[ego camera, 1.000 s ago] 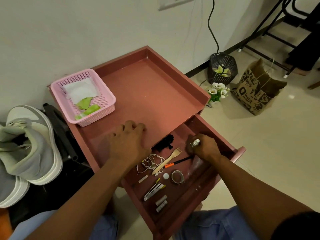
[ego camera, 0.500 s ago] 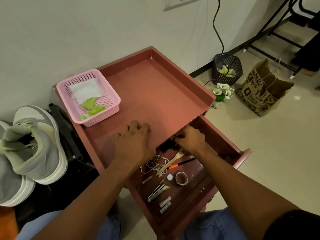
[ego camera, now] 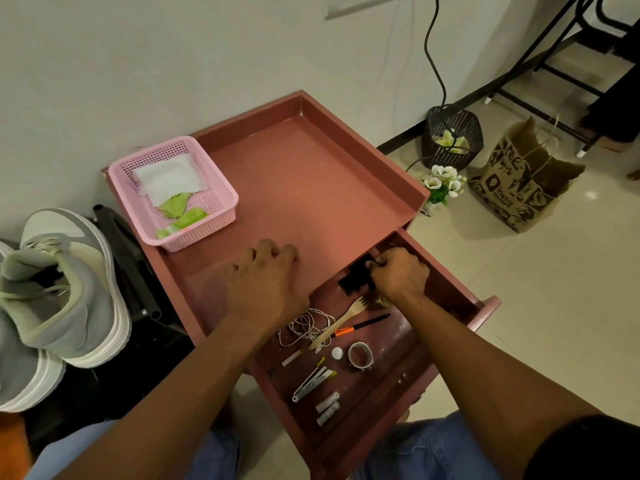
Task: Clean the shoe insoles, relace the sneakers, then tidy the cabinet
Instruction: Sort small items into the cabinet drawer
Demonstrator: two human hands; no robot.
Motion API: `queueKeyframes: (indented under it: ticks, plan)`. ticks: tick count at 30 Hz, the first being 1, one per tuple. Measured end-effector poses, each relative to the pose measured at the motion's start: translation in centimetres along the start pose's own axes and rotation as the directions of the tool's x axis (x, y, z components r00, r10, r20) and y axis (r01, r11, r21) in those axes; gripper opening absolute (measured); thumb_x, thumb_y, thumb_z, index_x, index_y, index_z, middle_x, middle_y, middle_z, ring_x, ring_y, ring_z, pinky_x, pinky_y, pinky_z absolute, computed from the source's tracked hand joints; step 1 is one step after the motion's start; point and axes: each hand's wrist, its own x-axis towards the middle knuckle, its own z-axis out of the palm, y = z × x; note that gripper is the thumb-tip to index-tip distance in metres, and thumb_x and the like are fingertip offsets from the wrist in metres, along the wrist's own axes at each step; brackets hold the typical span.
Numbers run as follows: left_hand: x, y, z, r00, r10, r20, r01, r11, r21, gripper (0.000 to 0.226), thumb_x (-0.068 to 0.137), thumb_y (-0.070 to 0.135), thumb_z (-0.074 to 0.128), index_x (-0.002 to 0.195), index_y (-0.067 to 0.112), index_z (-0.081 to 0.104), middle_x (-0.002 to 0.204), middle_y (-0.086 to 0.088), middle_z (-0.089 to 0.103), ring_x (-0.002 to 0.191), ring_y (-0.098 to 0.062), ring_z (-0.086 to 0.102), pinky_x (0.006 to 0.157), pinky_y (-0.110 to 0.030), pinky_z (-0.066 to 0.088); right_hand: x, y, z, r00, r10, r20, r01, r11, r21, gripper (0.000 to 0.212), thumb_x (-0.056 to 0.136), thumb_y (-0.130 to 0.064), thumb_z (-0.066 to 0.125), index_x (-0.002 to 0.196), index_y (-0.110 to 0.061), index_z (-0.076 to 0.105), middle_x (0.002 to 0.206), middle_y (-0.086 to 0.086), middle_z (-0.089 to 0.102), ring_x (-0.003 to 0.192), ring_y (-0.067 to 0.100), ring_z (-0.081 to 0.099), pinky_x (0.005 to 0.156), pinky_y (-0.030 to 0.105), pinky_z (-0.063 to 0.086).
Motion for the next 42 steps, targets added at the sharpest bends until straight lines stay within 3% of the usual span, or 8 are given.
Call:
queueKeyframes:
  ticks: [10,13,15,19,24,28,32,42]
  plan:
    - [-0.1,0.0,0.1,1.0,0.006,-0.022,-0.006,1.0,0.0,0.068,0.061,0.064,0.067,0.122,0.038,0.054,0.125,0.003,0.05,0.111,-0.027,0.053,0.088,-0.043,0.046,0.0,0.7,-0.5,0.998,-0.044,-0.036,0.044,0.999,-0.01,0.01,0.094,-0.032,0.067,0.1,-0.028,0.074,0.086,-0.008,0.066,0.085,0.017,0.057,0.097,0.048,0.051]
    - [-0.1,-0.1,0.2,1.0,0.008,-0.006,-0.008,1.0,0.002,0.069,0.063,0.064,0.067,0.125,0.038,0.052,0.127,0.003,0.049,0.113,-0.027,0.052,0.089,-0.043,0.045,-0.6,0.4,-1.6,0.991,-0.096,-0.096,0.093,0.995,-0.039,0.014,0.089,-0.035,0.065,0.094,-0.026,0.075,0.078,-0.009,0.067,0.073,0.014,0.062,0.072,0.035,0.058]
    - [-0.1,0.0,0.2,1.0,0.008,-0.006,-0.008,1.0,-0.001,0.069,0.064,0.063,0.068,0.126,0.038,0.052,0.127,0.003,0.048,0.113,-0.027,0.052,0.089,-0.043,0.044,-1.4,0.1,-2.7,0.978,-0.098,-0.185,0.095,0.995,-0.029,0.018,0.087,-0.035,0.06,0.086,-0.023,0.074,0.071,-0.007,0.067,0.063,0.014,0.059,0.057,0.025,0.048]
    - [-0.4,0.2,0.0,1.0,0.014,0.0,-0.014,1.0,0.006,0.069,0.067,0.063,0.068,0.129,0.036,0.051,0.129,0.002,0.048,0.115,-0.027,0.051,0.089,-0.042,0.042,-3.1,-2.0,-4.9,0.909,-0.087,-0.408,0.132,0.988,0.083,0.015,0.088,-0.041,0.058,0.081,-0.029,0.064,0.073,-0.011,0.062,0.067,0.016,0.056,0.063,0.028,0.042]
    - [-0.7,0.1,-0.1,1.0,0.029,0.013,-0.029,0.999,0.014,0.067,0.072,0.057,0.068,0.131,0.031,0.051,0.131,-0.002,0.048,0.115,-0.029,0.05,0.087,-0.042,0.04,-4.3,-6.5,-5.8,0.833,-0.237,-0.499,0.404,0.878,0.256,0.012,0.093,-0.034,0.064,0.085,-0.027,0.069,0.076,-0.014,0.067,0.072,0.007,0.063,0.067,0.027,0.05]
    - [-0.9,-0.3,-0.3,0.998,0.058,0.018,-0.058,0.998,0.004,0.067,0.072,0.053,0.07,0.133,0.031,0.051,0.135,-0.003,0.046,0.117,-0.031,0.049,0.087,-0.042,0.039,-4.5,-11.7,-4.8,0.876,-0.355,-0.327,0.479,0.713,0.512,0.01,0.091,-0.025,0.068,0.085,-0.025,0.076,0.078,-0.007,0.073,0.076,0.01,0.069,0.073,0.033,0.059]
    - [-1.0,-1.2,-0.3,0.995,0.096,0.017,-0.095,0.995,-0.008,0.071,0.077,0.053,0.07,0.141,0.031,0.049,0.142,-0.001,0.044,0.123,-0.03,0.046,0.092,-0.042,0.041,-4.9,-16.7,-3.1,0.95,-0.312,-0.003,0.212,0.639,0.74,0.009,0.094,-0.023,0.071,0.091,-0.018,0.077,0.085,0.012,0.077,0.073,0.024,0.075,0.069,0.043,0.065]
    - [-0.9,-1.6,-0.3,0.993,0.115,0.036,-0.116,0.993,0.021,0.065,0.084,0.05,0.067,0.139,0.021,0.047,0.147,-0.004,0.038,0.127,-0.031,0.041,0.095,-0.042,0.042,-4.1,-23.6,-0.5,0.921,-0.271,0.28,-0.019,0.687,0.727,0.024,0.09,-0.032,0.079,0.099,-0.011,0.073,0.083,0.006,0.073,0.077,0.027,0.077,0.074,0.044,0.066]
